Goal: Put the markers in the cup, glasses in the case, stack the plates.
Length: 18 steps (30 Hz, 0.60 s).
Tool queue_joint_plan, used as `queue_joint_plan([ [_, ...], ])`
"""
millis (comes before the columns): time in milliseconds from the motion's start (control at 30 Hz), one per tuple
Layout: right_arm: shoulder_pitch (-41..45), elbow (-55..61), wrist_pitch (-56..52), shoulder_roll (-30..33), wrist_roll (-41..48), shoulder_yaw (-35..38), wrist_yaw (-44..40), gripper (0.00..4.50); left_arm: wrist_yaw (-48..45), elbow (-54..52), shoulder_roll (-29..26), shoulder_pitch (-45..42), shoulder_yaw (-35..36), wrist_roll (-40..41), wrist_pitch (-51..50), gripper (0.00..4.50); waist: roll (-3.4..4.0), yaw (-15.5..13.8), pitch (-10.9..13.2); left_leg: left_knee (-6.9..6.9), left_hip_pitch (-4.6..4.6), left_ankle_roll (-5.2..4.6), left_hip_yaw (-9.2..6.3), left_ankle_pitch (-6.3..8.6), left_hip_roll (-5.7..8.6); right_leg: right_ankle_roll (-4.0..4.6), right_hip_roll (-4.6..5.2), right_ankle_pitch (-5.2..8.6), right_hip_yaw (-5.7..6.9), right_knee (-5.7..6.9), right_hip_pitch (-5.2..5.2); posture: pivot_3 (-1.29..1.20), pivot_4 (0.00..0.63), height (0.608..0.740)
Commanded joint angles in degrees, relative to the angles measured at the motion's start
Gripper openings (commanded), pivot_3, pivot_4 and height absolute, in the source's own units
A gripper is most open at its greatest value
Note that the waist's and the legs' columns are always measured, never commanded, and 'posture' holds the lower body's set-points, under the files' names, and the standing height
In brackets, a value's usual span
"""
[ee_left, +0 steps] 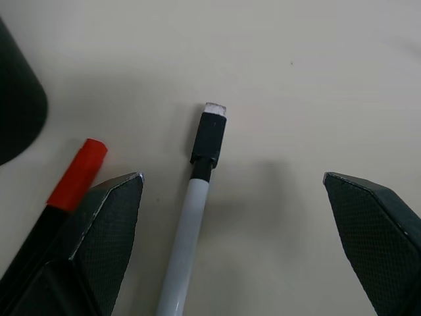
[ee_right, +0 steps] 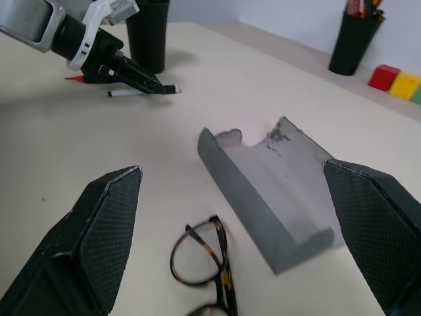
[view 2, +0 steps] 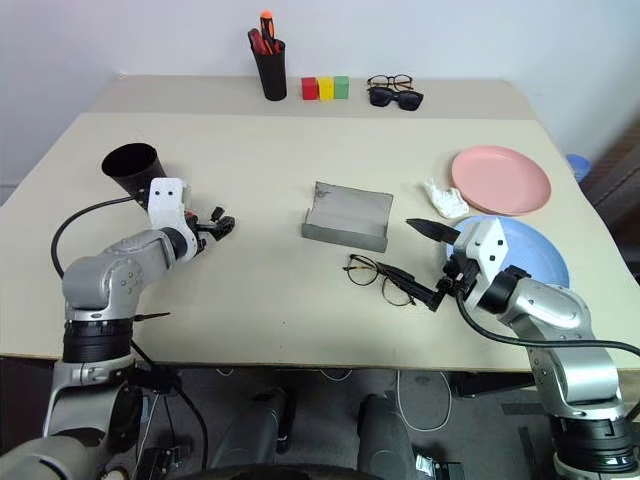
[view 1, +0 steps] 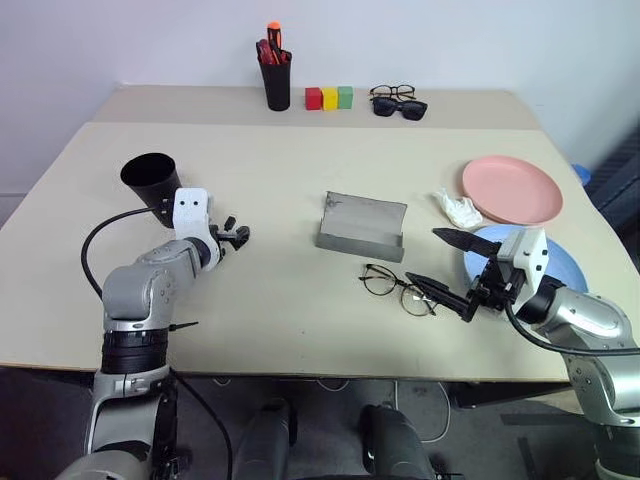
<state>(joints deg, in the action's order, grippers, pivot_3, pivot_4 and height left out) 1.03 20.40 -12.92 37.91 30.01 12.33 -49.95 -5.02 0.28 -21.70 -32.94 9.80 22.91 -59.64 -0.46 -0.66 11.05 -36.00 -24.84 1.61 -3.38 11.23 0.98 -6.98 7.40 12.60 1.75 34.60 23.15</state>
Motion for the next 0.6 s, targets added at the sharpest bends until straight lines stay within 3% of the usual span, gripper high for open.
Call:
queue_joint_plan([
  [33,-1.3,0.4,2.8,-0.7,-0.4,1.9,0.0,4.49,-1.3,5.3,0.1,-4.3,-0.8,-1.6,0.8,4.50,0.00,-0.1,0.0,-0.01,0.00,0.00,-0.01,0.00,0.00,0.00,0.00,0.00,0.00,0.01,0.00,0.00,0.150,0.740],
  [200,-2.9,0.0,4.6,-1.0,-0.8,2.1,0.0,4.49,-1.6,13.6,0.2,-9.8,-1.6,-3.9,0.8,4.50,-0.03,-0.1,0.0,-0.04,0.00,0.01,0.00,0.00,0.00,-0.02,0.00,0.00,-0.01,0.01,-0.01,0.00,0.150,0.740],
  [233,-2.9,-0.2,4.9,-1.0,-0.8,2.2,0.0,4.50,-1.4,15.5,0.0,-10.9,-1.9,-4.8,1.0,4.25,-0.03,-0.1,0.0,-0.04,0.00,0.01,0.00,0.00,0.00,-0.02,0.00,0.00,0.00,0.02,-0.01,0.00,0.150,0.740],
  [300,-3.3,-0.4,5.4,-1.0,-0.8,2.2,-0.1,4.50,-1.5,18.0,-0.1,-12.1,-2.3,-5.9,1.3,3.63,-0.03,-0.1,0.0,-0.04,0.00,0.01,-0.01,-0.01,0.00,-0.03,0.00,0.00,0.00,0.03,-0.01,0.00,0.150,0.740],
  [533,-4.3,-2.2,7.7,-0.8,-0.9,2.2,-1.3,4.50,-3.0,18.9,0.0,-12.0,-2.5,-7.7,0.4,0.03,-0.03,-0.2,0.0,-0.04,0.01,0.02,0.00,-0.01,0.01,-0.22,0.00,-0.09,-0.01,0.04,-0.02,0.00,0.150,0.740],
  [600,-4.0,-2.9,8.0,-0.9,-1.0,1.9,-1.6,4.50,-4.6,14.1,0.5,-10.0,-2.1,-6.2,0.2,0.03,-0.03,-0.1,0.0,-0.04,0.01,0.02,0.00,-0.01,0.01,-0.23,0.01,-0.10,-0.01,0.03,-0.03,0.00,0.150,0.740],
])
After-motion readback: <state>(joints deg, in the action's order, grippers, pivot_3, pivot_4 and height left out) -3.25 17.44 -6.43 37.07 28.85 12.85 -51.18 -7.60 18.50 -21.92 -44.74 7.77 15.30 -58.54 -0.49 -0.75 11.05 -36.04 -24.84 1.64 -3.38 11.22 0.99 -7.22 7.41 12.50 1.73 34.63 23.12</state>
